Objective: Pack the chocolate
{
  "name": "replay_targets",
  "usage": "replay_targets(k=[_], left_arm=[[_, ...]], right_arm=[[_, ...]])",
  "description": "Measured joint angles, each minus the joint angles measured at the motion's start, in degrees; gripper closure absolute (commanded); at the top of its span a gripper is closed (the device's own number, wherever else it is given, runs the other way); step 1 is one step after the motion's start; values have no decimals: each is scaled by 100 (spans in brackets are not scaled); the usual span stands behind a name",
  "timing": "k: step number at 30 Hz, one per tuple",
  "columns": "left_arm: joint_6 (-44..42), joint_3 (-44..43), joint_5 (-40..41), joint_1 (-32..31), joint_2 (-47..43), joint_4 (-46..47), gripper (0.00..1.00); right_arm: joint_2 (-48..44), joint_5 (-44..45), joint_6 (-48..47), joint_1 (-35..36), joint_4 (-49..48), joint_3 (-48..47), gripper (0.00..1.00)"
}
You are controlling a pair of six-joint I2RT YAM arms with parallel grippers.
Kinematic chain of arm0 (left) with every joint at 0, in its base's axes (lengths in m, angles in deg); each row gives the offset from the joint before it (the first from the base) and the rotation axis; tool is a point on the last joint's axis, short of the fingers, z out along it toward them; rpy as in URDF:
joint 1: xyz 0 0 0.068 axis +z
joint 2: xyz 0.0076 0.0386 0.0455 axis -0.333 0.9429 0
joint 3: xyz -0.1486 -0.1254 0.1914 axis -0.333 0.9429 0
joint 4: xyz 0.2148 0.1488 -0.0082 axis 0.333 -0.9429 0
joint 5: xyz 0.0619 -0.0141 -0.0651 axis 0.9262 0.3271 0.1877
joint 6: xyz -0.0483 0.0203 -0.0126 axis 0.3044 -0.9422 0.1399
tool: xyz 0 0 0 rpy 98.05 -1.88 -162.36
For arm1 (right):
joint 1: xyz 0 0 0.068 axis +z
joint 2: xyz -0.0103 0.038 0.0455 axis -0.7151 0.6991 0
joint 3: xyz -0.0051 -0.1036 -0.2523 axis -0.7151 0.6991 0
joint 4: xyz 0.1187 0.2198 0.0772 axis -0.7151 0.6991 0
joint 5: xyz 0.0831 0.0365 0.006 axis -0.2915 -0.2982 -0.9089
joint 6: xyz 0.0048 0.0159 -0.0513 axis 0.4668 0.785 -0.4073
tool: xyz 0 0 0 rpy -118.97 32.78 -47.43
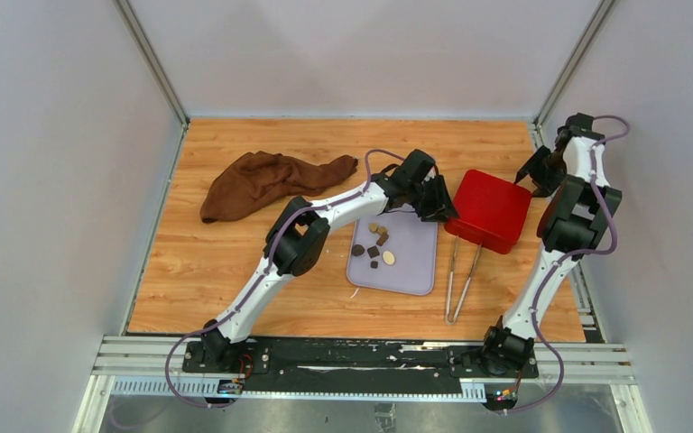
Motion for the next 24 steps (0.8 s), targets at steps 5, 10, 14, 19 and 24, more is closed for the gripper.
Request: replay_targets(k=[5, 10, 14, 19, 24], left_arm=[[-11, -50, -37, 0, 35, 2, 59], [-39, -70, -85, -2, 52, 22, 60], [-48, -83, -142, -2, 68, 33, 60], [-76, -87, -199, -2, 74, 46, 60], [-116, -87, -221, -2, 74, 59, 60]], right_arm=[[-195, 216, 0, 0, 103, 68, 21], [-304, 481, 22, 0, 221, 72, 19], [-422, 560, 39, 0, 190, 225, 19], [-986, 553, 94, -2, 61, 960, 19], [-1746, 411, 173, -22, -179, 2002, 19]])
